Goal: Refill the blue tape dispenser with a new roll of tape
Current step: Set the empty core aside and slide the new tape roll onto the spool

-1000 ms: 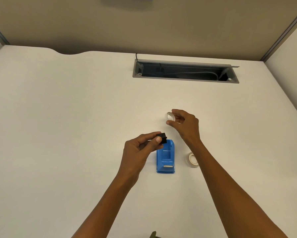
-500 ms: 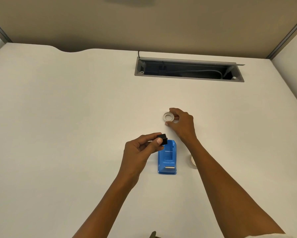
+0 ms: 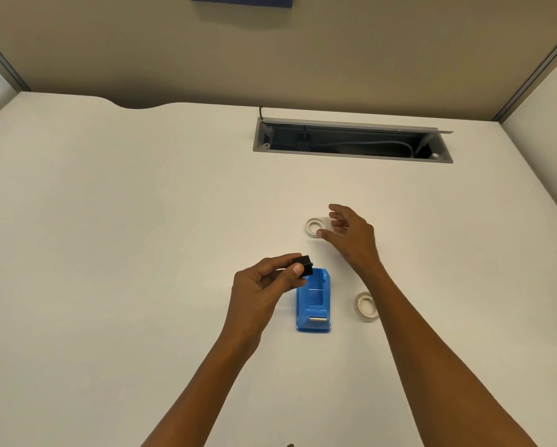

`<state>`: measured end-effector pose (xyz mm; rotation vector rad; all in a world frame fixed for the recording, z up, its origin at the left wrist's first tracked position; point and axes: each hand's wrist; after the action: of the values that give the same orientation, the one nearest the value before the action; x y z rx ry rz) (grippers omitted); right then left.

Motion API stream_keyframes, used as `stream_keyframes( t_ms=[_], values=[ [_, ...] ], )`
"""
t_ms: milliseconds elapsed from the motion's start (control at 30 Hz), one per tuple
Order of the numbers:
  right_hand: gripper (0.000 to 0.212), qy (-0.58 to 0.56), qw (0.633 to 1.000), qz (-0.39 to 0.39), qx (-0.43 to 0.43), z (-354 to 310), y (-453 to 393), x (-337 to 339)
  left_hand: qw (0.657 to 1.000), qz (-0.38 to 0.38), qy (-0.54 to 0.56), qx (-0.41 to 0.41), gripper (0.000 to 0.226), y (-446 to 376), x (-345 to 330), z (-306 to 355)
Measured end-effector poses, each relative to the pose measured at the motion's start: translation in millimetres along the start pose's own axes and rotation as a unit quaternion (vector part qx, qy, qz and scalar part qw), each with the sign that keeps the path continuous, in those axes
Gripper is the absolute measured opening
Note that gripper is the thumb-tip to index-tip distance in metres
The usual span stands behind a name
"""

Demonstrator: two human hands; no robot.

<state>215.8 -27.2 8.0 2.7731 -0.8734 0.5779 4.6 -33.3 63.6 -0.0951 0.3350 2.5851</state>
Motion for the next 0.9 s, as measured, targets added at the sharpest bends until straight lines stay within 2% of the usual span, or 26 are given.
stream_keyframes(
  t_ms=[133, 233, 367, 533, 733, 900],
  values=[
    [0.049, -0.036, 0.998, 0.056, -0.017, 6, 20, 31, 1.0, -0.009, 0.0, 0.0, 0.023, 0, -2, -1],
    [0.043, -0.001, 0.998, 0.054, -0.021, 17, 47, 47, 1.0, -0.019, 0.002, 0.0, 0.027, 1, -4, -2],
    [0.04, 0.054, 0.997, 0.057, -0.023, 31, 84, 55, 1.0, -0.027, 0.002, 0.006, 0.021, 2, -6, -4],
    [0.045, 0.133, 0.988, 0.072, -0.027, 37, 109, 50, 1.0, -0.027, 0.001, 0.004, 0.019, 4, -7, -4],
    [0.053, 0.163, 0.983, 0.065, -0.06, 39, 124, 40, 1.0, -0.029, -0.005, 0.002, 0.019, 5, -7, -3],
    [0.051, 0.182, 0.98, 0.057, -0.063, 39, 129, 37, 1.0, -0.028, -0.003, 0.005, 0.019, 5, -8, -3]
  ],
)
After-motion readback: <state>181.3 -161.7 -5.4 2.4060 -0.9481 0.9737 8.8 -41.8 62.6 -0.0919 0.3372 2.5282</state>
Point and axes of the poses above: each hand's wrist, its own y-axis away from the middle knuckle, its own x-axis out of the back of the hand, z = x × y, and after that the axes turned 5 degrees about -y, right-handed
